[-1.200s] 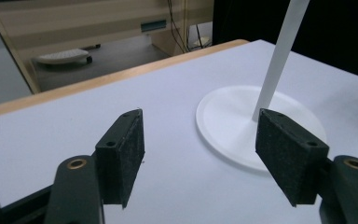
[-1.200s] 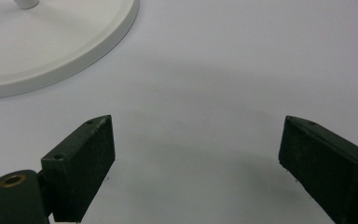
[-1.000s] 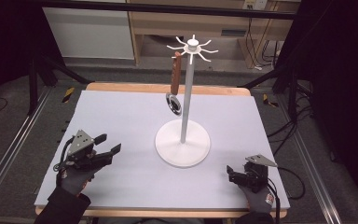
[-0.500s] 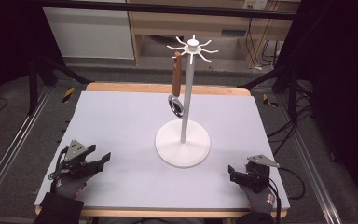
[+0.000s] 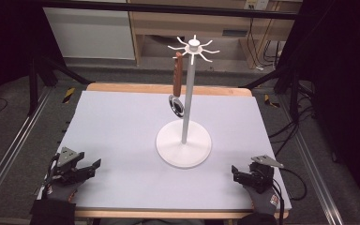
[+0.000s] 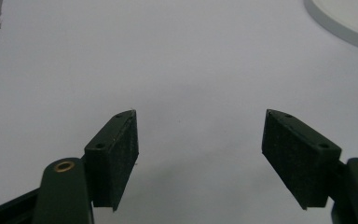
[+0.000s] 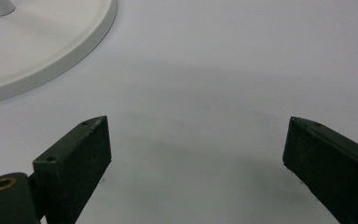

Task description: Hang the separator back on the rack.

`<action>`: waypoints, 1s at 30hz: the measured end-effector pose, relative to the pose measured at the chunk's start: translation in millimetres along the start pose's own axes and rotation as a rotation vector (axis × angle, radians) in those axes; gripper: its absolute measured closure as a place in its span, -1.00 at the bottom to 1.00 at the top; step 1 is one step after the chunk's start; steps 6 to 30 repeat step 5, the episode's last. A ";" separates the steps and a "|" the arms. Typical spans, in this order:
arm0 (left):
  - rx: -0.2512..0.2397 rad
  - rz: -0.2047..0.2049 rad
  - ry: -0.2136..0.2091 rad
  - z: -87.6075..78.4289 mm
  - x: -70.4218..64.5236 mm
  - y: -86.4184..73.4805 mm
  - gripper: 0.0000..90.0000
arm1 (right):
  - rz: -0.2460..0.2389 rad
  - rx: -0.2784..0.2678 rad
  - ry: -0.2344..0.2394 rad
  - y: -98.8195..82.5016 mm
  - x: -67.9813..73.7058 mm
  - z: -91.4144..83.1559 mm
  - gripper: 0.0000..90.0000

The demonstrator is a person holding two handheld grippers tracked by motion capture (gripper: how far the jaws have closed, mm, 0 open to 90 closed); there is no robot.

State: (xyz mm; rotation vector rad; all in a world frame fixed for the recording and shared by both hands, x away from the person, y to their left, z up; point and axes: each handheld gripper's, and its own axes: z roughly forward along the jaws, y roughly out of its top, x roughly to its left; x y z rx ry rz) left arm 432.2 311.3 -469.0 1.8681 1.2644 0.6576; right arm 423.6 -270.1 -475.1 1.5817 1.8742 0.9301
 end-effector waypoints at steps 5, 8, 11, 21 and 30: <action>0.026 -0.001 0.011 3.1 3.1 -1.5 -0.44 | 0.004 0.004 -0.002 0.2 -1.9 0.3 -0.83; 0.026 -0.001 0.011 3.1 3.1 -1.5 -0.44 | 0.004 0.004 -0.002 0.2 -1.9 0.3 -0.83; 0.026 -0.001 0.011 3.1 3.1 -1.5 -0.44 | 0.004 0.004 -0.002 0.2 -1.9 0.3 -0.83; 0.026 -0.001 0.011 3.1 3.1 -1.5 -0.44 | 0.004 0.004 -0.002 0.2 -1.9 0.3 -0.83; 0.026 -0.001 0.011 3.1 3.1 -1.5 -0.44 | 0.004 0.004 -0.002 0.2 -1.9 0.3 -0.83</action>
